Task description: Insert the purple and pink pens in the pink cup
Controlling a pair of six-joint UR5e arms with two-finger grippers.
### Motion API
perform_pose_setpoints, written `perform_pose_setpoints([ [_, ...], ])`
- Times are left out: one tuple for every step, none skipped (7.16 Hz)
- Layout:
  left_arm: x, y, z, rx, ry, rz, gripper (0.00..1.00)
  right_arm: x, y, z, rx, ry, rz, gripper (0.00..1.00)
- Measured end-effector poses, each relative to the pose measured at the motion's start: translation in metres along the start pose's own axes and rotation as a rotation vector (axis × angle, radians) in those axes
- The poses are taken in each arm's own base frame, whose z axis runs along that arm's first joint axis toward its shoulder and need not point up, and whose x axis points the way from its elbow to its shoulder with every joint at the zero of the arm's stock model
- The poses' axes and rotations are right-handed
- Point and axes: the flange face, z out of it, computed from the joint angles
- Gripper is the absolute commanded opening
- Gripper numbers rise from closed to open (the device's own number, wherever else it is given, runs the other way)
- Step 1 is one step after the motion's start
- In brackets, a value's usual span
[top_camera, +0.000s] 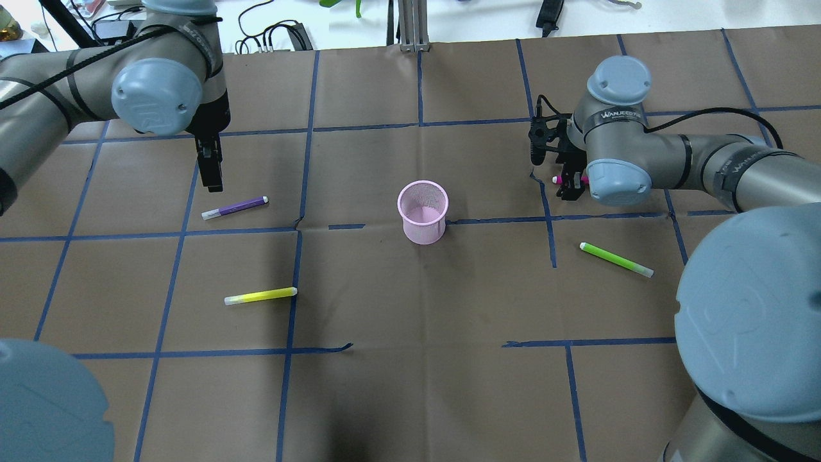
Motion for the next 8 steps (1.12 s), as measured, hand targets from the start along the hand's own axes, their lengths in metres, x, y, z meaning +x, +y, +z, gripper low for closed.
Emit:
perform_pose_setpoints([
  [0.007,0.013,0.018,0.054,-0.002,0.021,0.98,0.0,0.0,-0.004,0.0,0.001,0.003,0.68],
  [0.015,0.024,0.036,0.1,-0.002,0.033,0.98,0.0,0.0,-0.007,0.0,-0.001,0.006,0.67],
  [0.023,0.032,0.054,0.139,0.006,0.038,0.98,-0.001,0.0,-0.009,0.0,-0.005,0.007,0.67],
  [0.031,0.04,0.07,0.167,0.022,0.036,0.98,-0.002,0.0,-0.008,0.002,-0.01,0.008,0.67],
  [0.037,0.046,0.082,0.181,0.037,0.032,0.98,-0.002,0.0,-0.006,0.002,-0.015,0.008,0.67],
  [0.04,0.051,0.089,0.182,0.046,0.03,0.98,-0.003,0.0,-0.004,0.001,-0.019,0.008,0.6],
  [0.041,0.053,0.091,0.175,0.05,0.027,0.99,-0.003,0.0,-0.003,0.0,-0.02,0.007,0.41],
  [0.041,0.056,0.092,0.157,0.052,0.025,0.99,-0.003,0.0,-0.003,-0.001,-0.022,0.007,0.28],
])
